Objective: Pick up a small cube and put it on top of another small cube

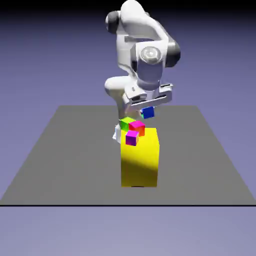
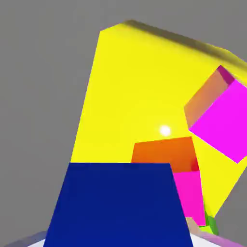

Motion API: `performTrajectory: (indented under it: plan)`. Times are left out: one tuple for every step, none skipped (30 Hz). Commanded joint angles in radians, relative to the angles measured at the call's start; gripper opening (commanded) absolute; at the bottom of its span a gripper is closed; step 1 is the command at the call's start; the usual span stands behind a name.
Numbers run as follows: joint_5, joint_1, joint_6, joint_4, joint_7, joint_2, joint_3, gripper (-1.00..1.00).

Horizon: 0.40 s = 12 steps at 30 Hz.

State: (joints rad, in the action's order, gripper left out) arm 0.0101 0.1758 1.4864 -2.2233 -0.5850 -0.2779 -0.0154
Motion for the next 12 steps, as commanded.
performTrajectory:
  plan:
    - [0.045,-0.014,0.001,-0.012,0.013,-0.008,-0.017,-1.00]
    - [0.086,-0.032,0.011,-0.016,0.022,0.003,-0.032,-1.00]
    - [0.086,-0.032,0.011,-0.016,0.022,0.003,-0.032,-1.00]
    - [0.088,-0.033,0.044,-0.052,0.021,0.000,-0.030,-1.00]
    - [0.090,-0.034,0.078,-0.089,0.020,-0.003,-0.028,-1.00]
    - [0.091,-0.035,0.111,-0.125,0.019,-0.006,-0.027,-1.00]
    - [0.093,-0.036,0.145,-0.161,0.017,-0.009,-0.025,-1.00]
    - [0.094,-0.037,0.178,-0.197,0.016,-0.012,-0.023,-1.00]
    - [0.094,-0.037,0.181,-0.201,0.016,-0.012,-0.023,-1.00]
    - [0.094,-0.037,0.181,-0.201,0.016,-0.012,-0.023,1.00]
    - [0.094,-0.037,0.181,-0.201,0.016,-0.012,-0.023,1.00]
    - [0.093,-0.036,0.148,-0.164,0.017,-0.009,-0.025,1.00]
